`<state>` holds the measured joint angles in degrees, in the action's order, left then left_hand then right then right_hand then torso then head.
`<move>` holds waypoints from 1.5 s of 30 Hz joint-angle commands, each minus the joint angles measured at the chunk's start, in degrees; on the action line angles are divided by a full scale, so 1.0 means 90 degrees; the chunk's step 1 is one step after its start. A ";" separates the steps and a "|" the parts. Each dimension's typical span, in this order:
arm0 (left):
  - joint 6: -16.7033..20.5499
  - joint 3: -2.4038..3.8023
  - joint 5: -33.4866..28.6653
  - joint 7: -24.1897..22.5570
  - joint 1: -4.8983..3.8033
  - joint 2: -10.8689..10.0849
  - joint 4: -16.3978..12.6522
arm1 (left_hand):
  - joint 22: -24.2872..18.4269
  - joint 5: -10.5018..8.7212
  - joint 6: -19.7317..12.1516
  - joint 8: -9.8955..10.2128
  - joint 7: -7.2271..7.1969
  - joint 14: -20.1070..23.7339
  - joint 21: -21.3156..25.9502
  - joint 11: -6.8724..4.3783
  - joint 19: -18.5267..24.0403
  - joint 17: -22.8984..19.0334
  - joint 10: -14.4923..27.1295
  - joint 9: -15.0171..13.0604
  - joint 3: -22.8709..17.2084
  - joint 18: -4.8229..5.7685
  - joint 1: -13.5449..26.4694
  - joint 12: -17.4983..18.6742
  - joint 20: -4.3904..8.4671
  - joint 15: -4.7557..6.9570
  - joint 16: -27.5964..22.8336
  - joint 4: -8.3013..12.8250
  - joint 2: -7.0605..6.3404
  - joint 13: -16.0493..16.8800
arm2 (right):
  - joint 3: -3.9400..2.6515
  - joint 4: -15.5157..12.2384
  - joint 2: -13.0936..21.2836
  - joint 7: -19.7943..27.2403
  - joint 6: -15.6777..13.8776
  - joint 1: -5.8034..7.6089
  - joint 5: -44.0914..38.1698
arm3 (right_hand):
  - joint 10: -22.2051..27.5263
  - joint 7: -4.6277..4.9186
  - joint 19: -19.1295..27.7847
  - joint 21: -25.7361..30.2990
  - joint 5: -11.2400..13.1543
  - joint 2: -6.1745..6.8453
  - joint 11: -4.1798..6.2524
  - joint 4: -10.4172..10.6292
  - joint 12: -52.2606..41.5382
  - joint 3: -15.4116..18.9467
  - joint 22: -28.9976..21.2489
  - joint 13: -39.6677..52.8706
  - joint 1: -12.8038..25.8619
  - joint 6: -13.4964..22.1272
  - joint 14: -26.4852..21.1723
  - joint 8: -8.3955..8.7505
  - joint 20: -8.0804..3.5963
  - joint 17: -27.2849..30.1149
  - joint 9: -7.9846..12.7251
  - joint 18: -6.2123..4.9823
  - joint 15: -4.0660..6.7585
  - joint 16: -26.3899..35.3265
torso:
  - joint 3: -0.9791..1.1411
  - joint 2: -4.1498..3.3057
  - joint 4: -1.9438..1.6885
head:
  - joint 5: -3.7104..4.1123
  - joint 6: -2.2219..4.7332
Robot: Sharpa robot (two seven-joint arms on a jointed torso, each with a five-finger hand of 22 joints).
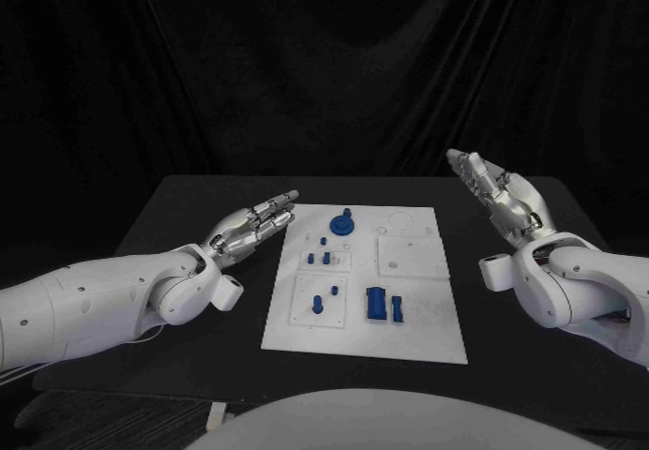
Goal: Assemble the parts on the task board
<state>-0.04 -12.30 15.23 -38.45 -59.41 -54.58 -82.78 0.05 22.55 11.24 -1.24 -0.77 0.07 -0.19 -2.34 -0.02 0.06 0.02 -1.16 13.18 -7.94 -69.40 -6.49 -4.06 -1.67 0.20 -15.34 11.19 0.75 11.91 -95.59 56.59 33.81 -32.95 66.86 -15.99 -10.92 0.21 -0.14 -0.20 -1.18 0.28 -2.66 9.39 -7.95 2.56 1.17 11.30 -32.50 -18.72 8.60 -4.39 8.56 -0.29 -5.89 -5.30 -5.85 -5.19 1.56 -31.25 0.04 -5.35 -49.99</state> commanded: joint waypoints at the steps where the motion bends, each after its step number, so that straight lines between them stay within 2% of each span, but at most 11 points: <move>1: 0.0128 0.0040 -0.0055 0.0007 -0.0002 0.0034 -0.0028 | -0.0006 -0.0803 -0.0393 0.0138 0.0086 -0.0007 0.0021 0.0260 0.0002 -0.0006 -0.0002 0.0129 -0.0472 0.0264 0.2469 0.0229 0.0451 0.0186 -0.0022 0.0544 -0.0398 -0.0084 | -0.0090 0.0038 -0.0081 -0.0044 -0.0104 -0.0052 0.0109 | 0.0465 -0.0023 0.0015 0.0022 0.0132 -0.0031 0.0296 -0.0406 0.0344 -0.0284 -0.0130 -0.0490 0.1417 0.0812 -0.0373 0.0488 -0.0370 0.0033 0.0654 0.0588 0.0650 0.0577 | -0.0006 0.0000 0.0000 | 0.0028 0.0066; 2: 0.0194 0.0058 -0.0077 0.0020 -0.0003 0.0049 -0.0039 | -0.0006 -0.0873 -0.0440 0.0138 0.0086 -0.0007 0.0021 0.0260 0.0002 -0.0006 -0.0002 0.0129 -0.0517 0.0305 0.2685 0.0249 0.0451 0.0186 -0.0022 0.0589 -0.0433 -0.0084 | -0.0139 0.0061 -0.0130 -0.0059 -0.0149 -0.0079 0.0175 | 0.0591 -0.0023 0.0015 0.0022 0.0132 -0.0031 0.0296 -0.0513 0.0436 -0.0284 -0.0130 -0.0618 0.1794 0.1026 -0.0477 0.0488 -0.0469 0.0033 0.0654 0.0588 0.0650 0.0577 | -0.0009 0.0000 0.0000 | 0.0039 0.0099; 3: 0.0272 0.0080 -0.0104 0.0036 -0.0005 0.0066 -0.0051 | -0.0006 -0.0940 -0.0473 0.0138 0.0086 -0.0007 0.0021 0.0260 0.0002 -0.0006 -0.0002 0.0129 -0.0559 0.0336 0.2893 0.0272 0.0451 0.0186 -0.0022 0.0631 -0.0468 -0.0084 | -0.0197 0.0088 -0.0189 -0.0078 -0.0202 -0.0112 0.0253 | 0.0700 -0.0023 0.0015 0.0022 0.0132 -0.0031 0.0296 -0.1044 0.0883 -0.0284 -0.0130 -0.0729 0.2115 0.1212 -0.0955 0.0488 -0.0951 0.0033 0.0654 0.0588 0.0650 0.0577 | -0.0013 0.0001 0.0000 | 0.0052 0.0138; 12: 0.1684 0.0472 -0.0588 0.0318 -0.0029 0.0381 -0.0279 | -0.0006 -0.1433 -0.0702 0.0138 0.0086 -0.0007 0.0021 0.0260 0.0002 -0.0006 -0.0002 0.0129 -0.0857 0.0413 0.4408 0.0721 0.0451 0.0186 -0.0022 0.0955 -0.0710 -0.0084 | -0.1060 0.0500 -0.1056 -0.0360 -0.0997 -0.0597 0.1420 | 0.1214 -0.0023 0.0015 0.0022 0.0132 -0.0031 0.0296 -0.1044 0.0883 -0.0284 -0.0130 -0.1256 0.3611 0.2080 -0.0955 0.0488 -0.0951 0.0033 0.0654 0.0588 0.0650 0.0577 | -0.0084 0.0004 -0.0002 | 0.0292 0.0844; 13: 0.1884 0.0527 -0.0656 0.0358 -0.0032 0.0425 -0.0311 | -0.0006 -0.1477 -0.0727 0.0138 0.0086 -0.0007 0.0021 0.0260 0.0002 -0.0006 -0.0002 0.0129 -0.0885 0.0882 0.4545 0.0721 0.0451 0.0186 -0.0022 0.0983 -0.0732 -0.0084 | -0.1125 0.0531 -0.1122 -0.0381 -0.1058 -0.0633 0.1509 | 0.1214 -0.0023 0.0015 0.0022 0.0132 -0.0031 0.0296 -0.1044 0.0883 -0.0284 -0.0130 -0.1256 0.3611 0.2080 -0.0955 0.0488 -0.0951 0.0033 0.0654 0.0588 0.0650 0.0577 | -0.0094 0.0004 -0.0002 | 0.0326 0.0944; 16: 0.2485 0.0694 -0.0862 0.0478 -0.0042 0.0560 -0.0408 | -0.0006 -0.1587 -0.0773 0.0138 0.0086 -0.0007 0.0021 0.0260 0.0002 -0.0006 -0.0002 0.0129 -0.0953 0.0882 0.4879 0.0721 0.0451 0.0186 -0.0022 0.1050 -0.0785 -0.0084 | -0.1266 0.0598 -0.1263 -0.0427 -0.1187 -0.0712 0.1699 | 0.1214 -0.0023 0.0015 0.0022 0.0132 -0.0031 0.0296 -0.1044 0.0883 -0.0284 -0.0130 -0.1256 0.3611 0.2080 -0.0955 0.0488 -0.0951 0.0033 0.0654 0.0588 0.0650 0.0577 | -0.0121 0.0005 -0.0003 | 0.0418 0.1216; 17: 0.2689 0.0751 -0.0932 0.0519 -0.0046 0.0605 -0.0440 | -0.0006 -0.1624 -0.0795 0.0138 0.0086 -0.0007 0.0021 0.0260 0.0002 -0.0006 -0.0002 0.0129 -0.0977 0.0882 0.4995 0.0721 0.0451 0.0186 -0.0022 0.1074 -0.1243 -0.0084 | -0.1294 0.0612 -0.1292 -0.0436 -0.1214 -0.0728 0.1738 | 0.1214 -0.0023 0.0015 0.0022 0.0132 -0.0031 0.0296 -0.1044 0.0883 -0.0284 -0.0130 -0.1256 0.3611 0.2080 -0.0955 0.0488 -0.0951 0.0033 0.0654 0.0588 0.0650 0.0577 | -0.0129 0.0006 -0.0003 | 0.0445 0.1295; 27: 0.4503 0.1255 -0.1554 0.0881 -0.0077 0.1010 -0.0733 | -0.0006 -0.1929 -0.1249 0.0138 0.0086 -0.0007 0.0021 0.0260 0.0002 -0.0006 -0.0002 0.0129 -0.1465 0.0882 0.5936 0.0721 0.0451 0.0186 -0.0022 0.1704 -0.1243 -0.0084 | -0.1324 0.0626 -0.1322 -0.0446 -0.1241 -0.0745 0.1777 | 0.1214 -0.0023 0.0015 0.0022 0.0132 -0.0031 0.0296 -0.1044 0.0883 -0.0284 -0.0130 -0.1256 0.3611 0.2080 -0.0955 0.0488 -0.0951 0.0033 0.0654 0.0588 0.0650 0.0577 | -0.0173 0.0008 -0.0004 | 0.0594 0.1733; 33: 0.4870 0.1357 -0.1679 0.0955 -0.0083 0.1091 -0.0792 | -0.0006 -0.2044 -0.1249 0.0138 0.0086 -0.0007 0.0021 0.0260 0.0002 -0.0006 -0.0002 0.0129 -0.1465 0.0882 0.6289 0.0721 0.0451 0.0186 -0.0022 0.1704 -0.1243 -0.0084 | -0.1324 0.0626 -0.1322 -0.0446 -0.1241 -0.0745 0.1777 | 0.1214 -0.0023 0.0015 0.0022 0.0132 -0.0031 0.0296 -0.1044 0.0883 -0.0284 -0.0130 -0.1256 0.3611 0.2080 -0.0955 0.0488 -0.0951 0.0033 0.0654 0.0588 0.0650 0.0577 | -0.0173 0.0008 -0.0004 | 0.0594 0.1734; 34: 0.4894 0.1363 -0.1687 0.0959 -0.0083 0.1097 -0.0795 | -0.0006 -0.2505 -0.1249 0.0138 0.0086 -0.0007 0.0021 0.0260 0.0002 -0.0006 -0.0002 0.0129 -0.1465 0.0882 0.6344 0.0721 0.0451 0.0186 -0.0022 0.1704 -0.1243 -0.0084 | -0.1324 0.0626 -0.1322 -0.0446 -0.1241 -0.0745 0.1777 | 0.1214 -0.0023 0.0015 0.0022 0.0132 -0.0031 0.0296 -0.1044 0.0883 -0.0284 -0.0130 -0.1256 0.3611 0.2080 -0.0955 0.0488 -0.0951 0.0033 0.0654 0.0588 0.0650 0.0577 | -0.0173 0.0008 -0.0004 | 0.0594 0.1734; 45: 0.4906 0.1367 -0.1692 0.0962 -0.0084 0.1099 -0.0797 | -0.0006 -0.2505 -0.1249 0.0138 0.0086 -0.0007 0.0021 0.0260 0.0002 -0.0006 -0.0002 0.0129 -0.1465 0.0882 0.6850 0.0721 0.0451 0.0186 -0.0022 0.1704 -0.1243 -0.0084 | -0.1324 0.0626 -0.1322 -0.0446 -0.1241 -0.0745 0.1777 | 0.1214 -0.0023 0.0015 0.0022 0.0132 -0.0031 0.0296 -0.1044 0.0883 -0.0284 -0.0130 -0.1256 0.3611 0.2080 -0.0955 0.0488 -0.0951 0.0033 0.0654 0.0588 0.0650 0.0577 | -0.0173 0.0008 -0.0004 | 0.0594 0.1734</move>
<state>42.63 -0.08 0.77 -29.54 -59.98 -44.79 -89.78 0.08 0.93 0.42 -0.27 0.00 0.18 -0.19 -0.59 0.17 0.05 -0.01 -0.09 0.05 -0.77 -10.45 -0.34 -0.42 -0.40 0.21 -0.61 0.09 0.09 0.07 -89.93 44.67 30.37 -43.37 60.27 -0.07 -0.26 -0.02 -0.02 -0.20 -0.21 0.07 -0.07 0.23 -0.22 0.06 0.07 0.06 -0.36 -0.21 0.30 -0.20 0.30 -0.07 -0.08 -0.42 0.00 -0.21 0.00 -31.18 0.00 0.02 -34.38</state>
